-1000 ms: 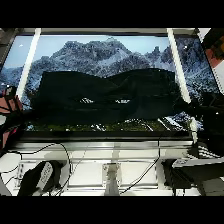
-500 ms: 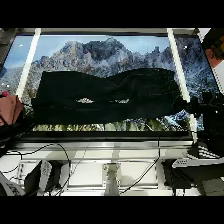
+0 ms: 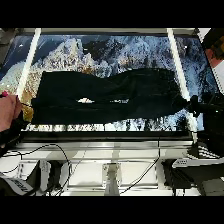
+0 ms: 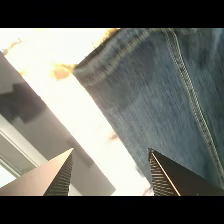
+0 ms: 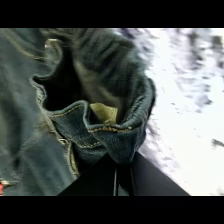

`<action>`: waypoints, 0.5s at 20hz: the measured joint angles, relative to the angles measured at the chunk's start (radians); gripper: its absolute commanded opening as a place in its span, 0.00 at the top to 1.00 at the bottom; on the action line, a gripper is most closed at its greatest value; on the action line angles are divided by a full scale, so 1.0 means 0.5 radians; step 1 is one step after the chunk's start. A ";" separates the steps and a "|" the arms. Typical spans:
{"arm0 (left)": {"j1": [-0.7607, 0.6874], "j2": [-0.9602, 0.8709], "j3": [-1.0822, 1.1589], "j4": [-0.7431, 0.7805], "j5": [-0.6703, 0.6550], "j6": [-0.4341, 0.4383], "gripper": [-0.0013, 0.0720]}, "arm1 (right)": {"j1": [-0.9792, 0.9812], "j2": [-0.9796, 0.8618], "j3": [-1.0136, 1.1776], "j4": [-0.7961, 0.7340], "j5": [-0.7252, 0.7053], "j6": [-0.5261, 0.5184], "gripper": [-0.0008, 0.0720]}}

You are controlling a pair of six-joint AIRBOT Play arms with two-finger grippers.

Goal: Fold the clothes and pants, and hang the long-sleeved shirts on hangers.

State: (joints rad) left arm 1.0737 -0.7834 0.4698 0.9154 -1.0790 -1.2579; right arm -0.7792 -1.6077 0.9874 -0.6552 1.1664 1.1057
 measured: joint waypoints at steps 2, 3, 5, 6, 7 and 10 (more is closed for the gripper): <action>0.005 -0.015 -0.040 -0.002 0.057 -0.036 0.27 | 0.000 0.000 0.000 0.091 0.029 -0.001 0.95; 0.006 -0.034 -0.065 -0.002 0.082 -0.045 0.29 | 0.000 0.000 0.000 0.127 0.040 -0.002 0.95; 0.008 -0.086 -0.107 -0.004 0.145 -0.053 0.36 | 0.000 0.000 0.000 0.188 0.069 -0.002 0.95; 0.008 -0.116 -0.120 -0.010 0.182 -0.060 0.36 | 0.000 0.000 0.000 0.210 0.081 -0.002 0.95; 0.008 -0.150 -0.130 -0.014 0.222 -0.060 0.36 | 0.000 0.000 0.000 0.218 0.088 -0.002 0.95; 0.008 -0.243 -0.147 -0.065 0.325 -0.033 0.36 | 0.000 0.000 0.000 0.246 0.111 -0.002 0.95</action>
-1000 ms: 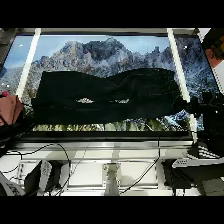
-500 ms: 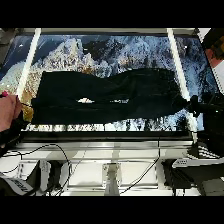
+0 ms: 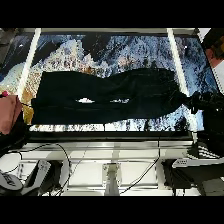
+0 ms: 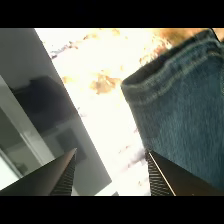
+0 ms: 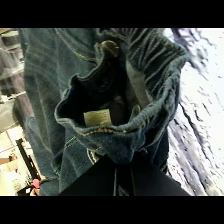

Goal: Fold the clothes and pants, and hang the long-sleeved shirts on hangers.

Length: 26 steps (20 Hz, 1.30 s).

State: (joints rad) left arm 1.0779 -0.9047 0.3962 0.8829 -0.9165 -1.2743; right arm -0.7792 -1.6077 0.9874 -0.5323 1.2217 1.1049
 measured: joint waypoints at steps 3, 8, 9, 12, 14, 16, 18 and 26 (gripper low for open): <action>0.000 -0.088 -0.005 -0.193 0.066 0.163 0.36 | 0.000 0.000 0.000 0.012 0.020 0.000 0.95; -0.043 -0.237 -0.008 -0.405 0.155 0.319 0.36 | 0.000 0.000 0.000 0.021 0.066 0.000 0.95; -0.071 -0.266 -0.008 -0.423 0.172 0.347 0.36 | 0.000 0.000 0.000 0.021 0.074 0.000 0.95; -0.192 -0.331 -0.008 -0.466 0.258 0.388 0.61 | 0.000 0.000 0.000 0.022 0.096 0.000 0.95; -0.292 -0.361 -0.008 -0.466 0.334 0.401 0.97 | 0.000 0.000 0.000 0.023 0.119 0.000 0.95; -0.383 -0.373 0.000 -0.472 0.401 0.409 0.97 | 0.000 0.001 0.000 0.027 0.136 0.000 0.95; -0.454 -0.365 0.036 -0.475 0.421 0.449 0.97 | -0.012 0.025 0.005 0.054 0.170 0.001 0.95; -0.528 0.494 0.333 -0.355 0.222 0.626 0.97 | -0.324 0.571 0.077 0.099 0.439 0.072 0.95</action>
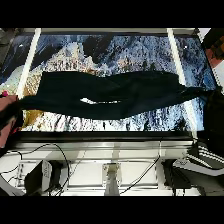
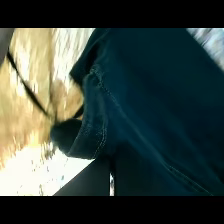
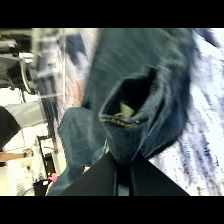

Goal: Fold the clothes and pants, and hang the long-sleeved shirts on hangers.

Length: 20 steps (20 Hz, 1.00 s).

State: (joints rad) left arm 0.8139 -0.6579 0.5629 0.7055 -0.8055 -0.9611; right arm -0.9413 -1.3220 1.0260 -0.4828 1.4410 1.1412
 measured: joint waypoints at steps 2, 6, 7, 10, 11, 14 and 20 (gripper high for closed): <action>-0.004 0.246 0.050 0.031 -0.006 -0.038 0.97 | -0.056 0.175 0.005 -0.002 0.050 0.040 0.95; -0.008 0.432 0.111 0.272 -0.031 -0.187 0.97 | -0.105 0.446 0.007 -0.039 0.049 0.159 0.95; -0.014 0.417 0.124 0.351 -0.040 -0.237 0.97 | -0.111 0.478 0.007 -0.070 0.030 0.191 0.95; -0.110 0.254 0.197 0.452 -0.060 -0.322 0.97 | -0.117 0.525 0.007 -0.215 -0.153 0.359 0.95; -0.165 0.164 0.243 0.468 -0.060 -0.333 0.97 | -0.120 0.526 0.007 -0.250 -0.262 0.432 0.95; -0.363 -0.223 0.481 0.488 -0.047 -0.368 0.97 | -0.121 0.472 0.007 -0.307 -0.608 0.694 0.95; -0.871 -1.176 1.178 0.459 0.079 -0.479 0.97 | 0.101 0.179 0.007 -0.326 -1.131 1.098 0.95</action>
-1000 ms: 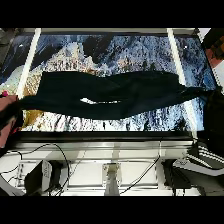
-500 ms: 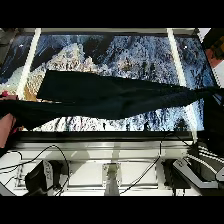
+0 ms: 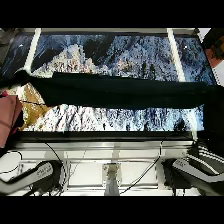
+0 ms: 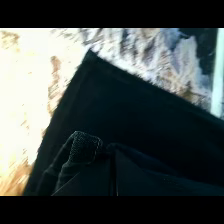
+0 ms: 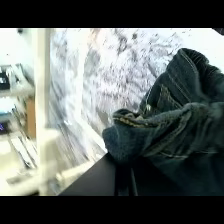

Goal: Fold the clothes and pants, and hang the long-sleeved shirts on hangers.

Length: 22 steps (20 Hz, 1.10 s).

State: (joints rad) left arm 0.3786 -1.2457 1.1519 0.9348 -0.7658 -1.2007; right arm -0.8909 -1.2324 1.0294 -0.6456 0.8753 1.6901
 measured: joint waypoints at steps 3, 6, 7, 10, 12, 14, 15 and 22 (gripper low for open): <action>-0.237 -0.484 0.340 -0.039 0.251 -0.215 0.95 | 0.253 -0.189 0.026 0.136 -0.411 0.307 0.95; -0.352 -0.862 0.529 -0.092 0.589 -0.547 0.18 | 0.488 -0.440 0.232 0.221 -0.732 0.476 0.16; -0.373 -0.950 0.565 -0.132 0.676 -0.619 0.18 | 0.538 -0.528 0.343 0.223 -0.758 0.429 0.16; -0.384 -1.073 0.620 -0.208 0.851 -0.742 0.39 | 0.616 -0.764 0.719 0.130 -0.607 0.256 0.16; -0.375 -1.065 0.635 -0.233 0.890 -0.775 0.81 | 0.621 -0.840 0.912 0.007 -0.452 0.198 0.41; -0.393 -0.983 0.646 -0.247 0.895 -0.683 0.97 | 0.604 -0.879 1.077 -0.159 -0.232 0.127 0.93; -0.423 -0.932 0.648 -0.250 0.863 -0.591 0.97 | 0.587 -0.890 1.144 -0.246 -0.113 0.083 0.95; -1.052 -0.672 0.654 -0.265 0.379 -0.267 0.97 | 0.315 -0.912 1.287 -0.587 0.652 -0.298 0.95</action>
State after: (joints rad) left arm -0.1474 -1.5818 1.4788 0.8024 -0.5762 -1.3342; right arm -0.7334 -1.6882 1.6730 -0.9390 1.2011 1.5410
